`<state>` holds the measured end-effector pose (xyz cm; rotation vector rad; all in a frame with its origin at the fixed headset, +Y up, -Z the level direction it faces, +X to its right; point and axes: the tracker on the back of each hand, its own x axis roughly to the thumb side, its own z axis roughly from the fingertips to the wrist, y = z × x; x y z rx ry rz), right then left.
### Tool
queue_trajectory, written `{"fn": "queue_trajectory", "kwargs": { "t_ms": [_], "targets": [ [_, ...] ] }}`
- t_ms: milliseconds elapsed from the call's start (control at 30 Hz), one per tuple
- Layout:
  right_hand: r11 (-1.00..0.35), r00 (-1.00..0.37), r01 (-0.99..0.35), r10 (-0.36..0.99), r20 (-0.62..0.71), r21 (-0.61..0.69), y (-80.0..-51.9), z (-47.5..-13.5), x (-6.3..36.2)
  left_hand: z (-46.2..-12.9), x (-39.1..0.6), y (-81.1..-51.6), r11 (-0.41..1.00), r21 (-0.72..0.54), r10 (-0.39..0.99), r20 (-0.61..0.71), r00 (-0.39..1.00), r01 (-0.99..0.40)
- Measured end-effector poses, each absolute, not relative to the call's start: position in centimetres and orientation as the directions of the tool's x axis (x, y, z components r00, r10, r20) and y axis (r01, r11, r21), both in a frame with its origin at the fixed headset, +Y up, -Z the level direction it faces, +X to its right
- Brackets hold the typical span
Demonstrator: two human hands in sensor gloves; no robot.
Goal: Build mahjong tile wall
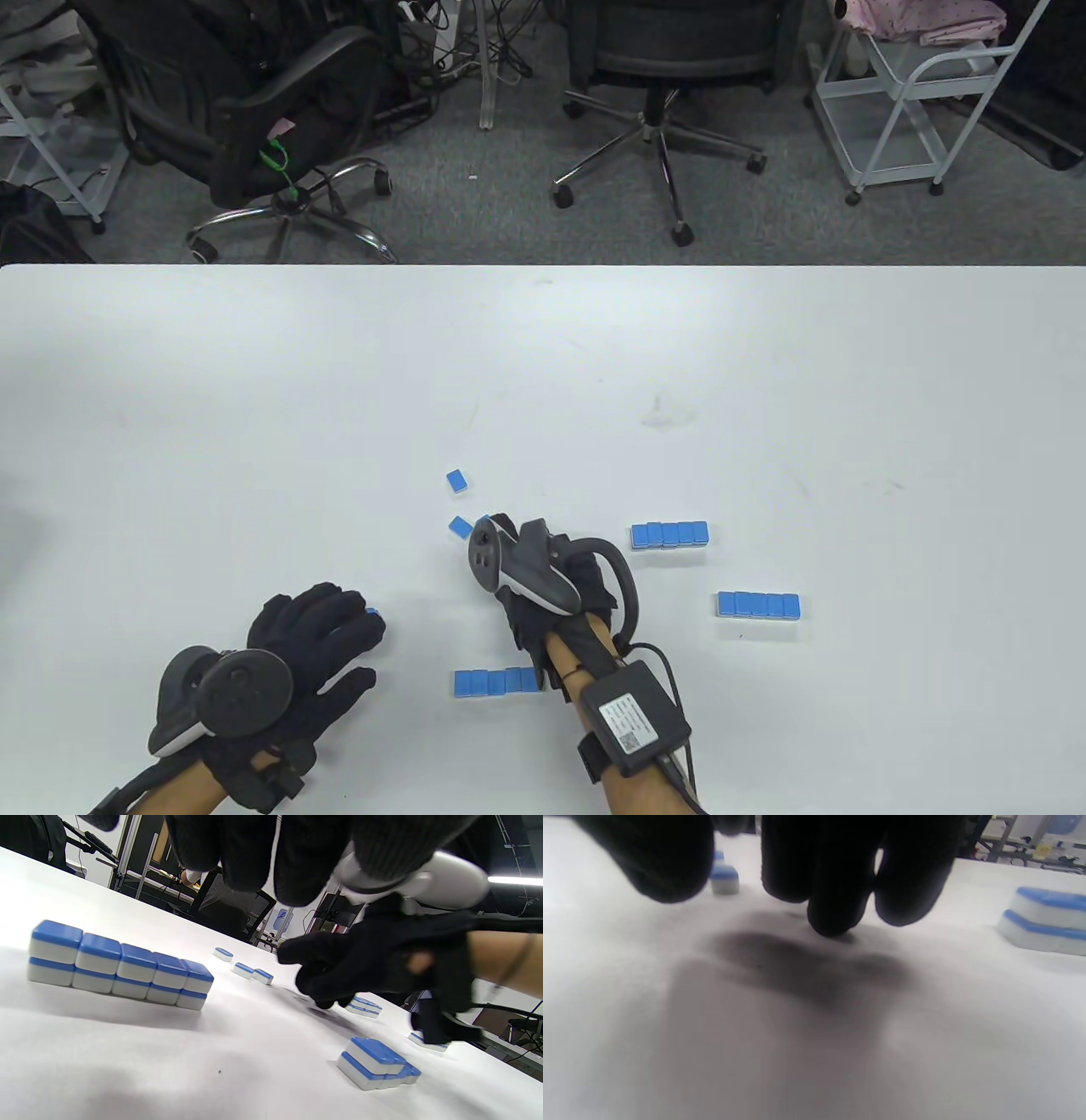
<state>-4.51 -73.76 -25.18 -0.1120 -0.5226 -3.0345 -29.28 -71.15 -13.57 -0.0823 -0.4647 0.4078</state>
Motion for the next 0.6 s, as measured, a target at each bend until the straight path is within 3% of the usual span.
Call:
{"fn": "queue_trajectory", "kwargs": {
  "t_ms": [100,267,367,600],
  "targets": [
    [-0.927,-0.994,0.101,-0.105,0.008,0.362,-74.4,-27.2,-6.0,-13.6,-29.4,-71.1,0.916,-0.167,0.402,0.415,0.816,-0.366],
    [-0.955,-0.994,0.09,-0.102,-0.028,0.284,-74.4,-28.3,-6.6,-13.7,-29.4,-71.1,0.914,-0.17,0.407,0.411,0.816,-0.37],
    [-0.967,-0.995,0.103,-0.103,0.014,0.234,-74.6,-27.8,-6.4,-13.8,-29.4,-71.2,0.914,-0.172,0.405,0.412,0.816,-0.367],
    [-0.951,-0.982,0.043,0.016,0.189,0.307,-74.7,-25.1,-4.4,-13.6,-29.4,-71.1,0.915,-0.167,0.404,0.415,0.815,-0.368]
  ]
}}
